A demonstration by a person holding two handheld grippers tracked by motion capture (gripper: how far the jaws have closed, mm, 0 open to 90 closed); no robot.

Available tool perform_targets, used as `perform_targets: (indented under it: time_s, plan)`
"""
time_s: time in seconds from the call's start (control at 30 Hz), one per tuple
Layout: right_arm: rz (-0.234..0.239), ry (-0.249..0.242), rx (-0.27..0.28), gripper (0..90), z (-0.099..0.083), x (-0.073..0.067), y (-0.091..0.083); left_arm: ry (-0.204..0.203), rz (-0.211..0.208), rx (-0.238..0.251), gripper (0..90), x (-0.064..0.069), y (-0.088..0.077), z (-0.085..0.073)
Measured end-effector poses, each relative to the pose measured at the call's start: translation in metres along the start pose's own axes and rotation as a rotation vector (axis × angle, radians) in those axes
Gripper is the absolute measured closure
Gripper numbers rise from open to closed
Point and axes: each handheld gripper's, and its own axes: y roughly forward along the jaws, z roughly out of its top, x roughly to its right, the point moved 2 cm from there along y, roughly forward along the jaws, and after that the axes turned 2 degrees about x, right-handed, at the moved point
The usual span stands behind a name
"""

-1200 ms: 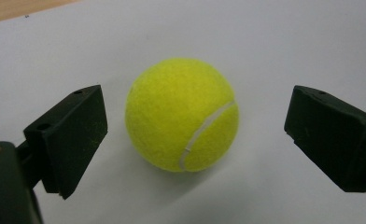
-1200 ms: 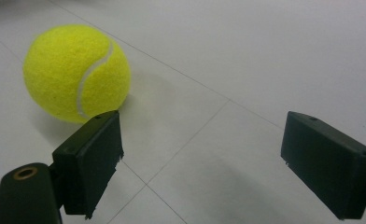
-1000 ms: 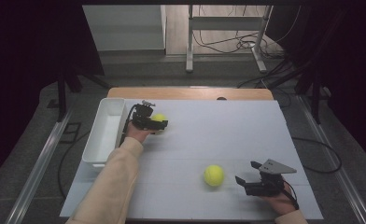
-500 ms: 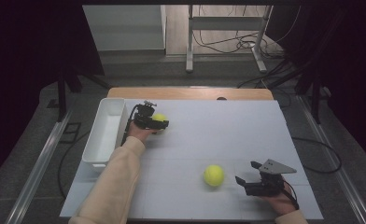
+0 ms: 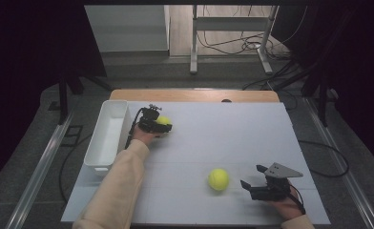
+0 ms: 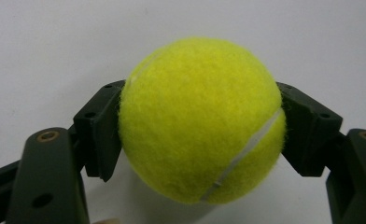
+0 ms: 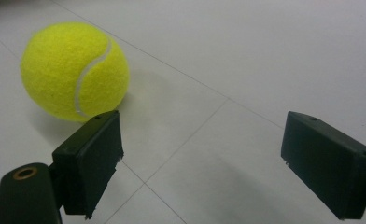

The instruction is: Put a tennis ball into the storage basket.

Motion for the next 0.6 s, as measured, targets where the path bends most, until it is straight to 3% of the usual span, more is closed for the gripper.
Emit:
perform_targets:
  time_s: [0.2,0.6]
  plan:
    - [0.000,-0.002,0.000,13.4,0.000,0.000,0.000,0.004,-0.027,0.012,26.6,0.000,-0.004,0.001]
    - [0.003,0.001,0.010,13.4,0.001,-0.001,-0.001,0.021,-0.058,0.057,26.5,0.009,-0.026,0.005]
